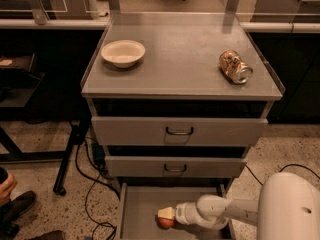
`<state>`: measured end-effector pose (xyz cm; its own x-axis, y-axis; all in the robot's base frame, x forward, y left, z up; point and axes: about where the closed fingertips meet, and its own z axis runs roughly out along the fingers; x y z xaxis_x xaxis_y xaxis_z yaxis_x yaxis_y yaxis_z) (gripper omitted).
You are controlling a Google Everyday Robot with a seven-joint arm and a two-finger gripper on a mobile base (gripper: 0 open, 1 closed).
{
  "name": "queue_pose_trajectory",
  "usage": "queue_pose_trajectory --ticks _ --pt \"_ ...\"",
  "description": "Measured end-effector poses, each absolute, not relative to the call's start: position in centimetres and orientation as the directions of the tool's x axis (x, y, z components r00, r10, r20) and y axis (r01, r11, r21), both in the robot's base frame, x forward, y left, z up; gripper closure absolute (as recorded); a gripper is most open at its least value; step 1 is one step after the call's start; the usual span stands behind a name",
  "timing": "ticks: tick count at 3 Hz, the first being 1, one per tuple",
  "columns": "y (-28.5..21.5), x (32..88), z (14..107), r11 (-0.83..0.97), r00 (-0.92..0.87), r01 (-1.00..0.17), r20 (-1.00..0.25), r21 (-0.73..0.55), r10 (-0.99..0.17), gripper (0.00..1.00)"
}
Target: Place apple into bottom drawer
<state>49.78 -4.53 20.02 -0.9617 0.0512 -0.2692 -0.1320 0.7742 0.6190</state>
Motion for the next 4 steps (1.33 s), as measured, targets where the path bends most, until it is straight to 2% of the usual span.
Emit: queue_pose_trajectory --ticks 4 --pt "-6.5 50.2 13.8 0.831 -0.971 -0.021 -0.208 0.555 0.115 1.0"
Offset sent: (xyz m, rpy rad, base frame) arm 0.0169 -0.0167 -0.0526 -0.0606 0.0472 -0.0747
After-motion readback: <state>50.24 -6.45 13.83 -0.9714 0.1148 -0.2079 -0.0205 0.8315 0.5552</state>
